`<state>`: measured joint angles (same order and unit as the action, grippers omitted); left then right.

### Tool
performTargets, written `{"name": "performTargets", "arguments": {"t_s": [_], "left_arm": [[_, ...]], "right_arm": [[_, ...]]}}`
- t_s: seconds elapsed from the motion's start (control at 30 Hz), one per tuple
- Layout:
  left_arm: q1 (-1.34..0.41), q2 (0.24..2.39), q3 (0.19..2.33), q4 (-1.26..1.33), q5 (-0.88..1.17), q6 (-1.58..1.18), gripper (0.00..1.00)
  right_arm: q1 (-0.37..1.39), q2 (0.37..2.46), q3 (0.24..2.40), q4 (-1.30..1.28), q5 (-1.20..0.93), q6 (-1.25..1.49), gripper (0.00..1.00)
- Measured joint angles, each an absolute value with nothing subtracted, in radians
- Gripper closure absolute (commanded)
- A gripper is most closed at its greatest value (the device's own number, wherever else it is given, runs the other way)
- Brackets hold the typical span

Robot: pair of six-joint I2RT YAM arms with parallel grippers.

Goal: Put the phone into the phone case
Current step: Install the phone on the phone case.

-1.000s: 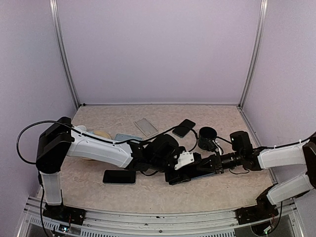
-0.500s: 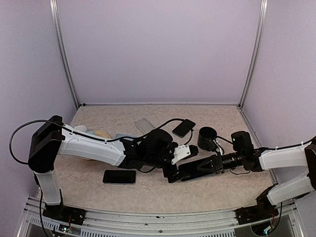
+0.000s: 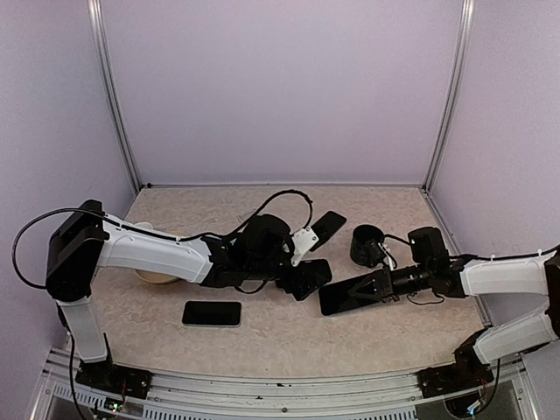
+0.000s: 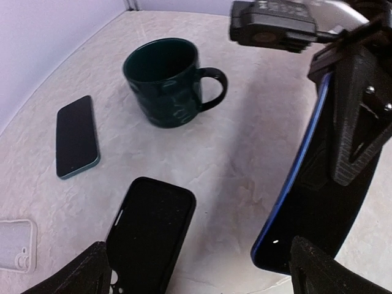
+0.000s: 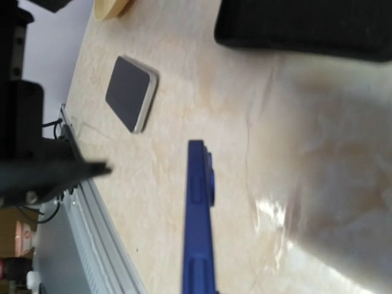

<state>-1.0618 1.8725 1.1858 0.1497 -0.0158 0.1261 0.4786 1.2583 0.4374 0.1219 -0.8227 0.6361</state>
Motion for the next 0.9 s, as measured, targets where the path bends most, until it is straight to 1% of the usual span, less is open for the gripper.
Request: {"name": "performTargets", "arguments": {"t_s": [0.23,0.43,0.67,0.9], "left_arm": [[-1.035,1.862,1.186,0.151,-0.147,-0.004,0.01],[-1.008,1.835,1.134,0.187,-0.221,-0.109,0.01],[-0.916,1.753,1.008,0.247,-0.229,-0.249,0.01],[-0.846,1.707,0.946,0.325,-0.192,-0.377,0.01]], "right_arm": [[0.479,1.289,0.553,0.047,-0.789,0.591,1.00],[0.475,1.409,0.716,-0.058,-0.782,0.551,1.00],[0.471,1.594,0.939,-0.171,-0.783,0.493,1.00],[0.469,1.783,1.118,-0.254,-0.785,0.464,1.00]]}}
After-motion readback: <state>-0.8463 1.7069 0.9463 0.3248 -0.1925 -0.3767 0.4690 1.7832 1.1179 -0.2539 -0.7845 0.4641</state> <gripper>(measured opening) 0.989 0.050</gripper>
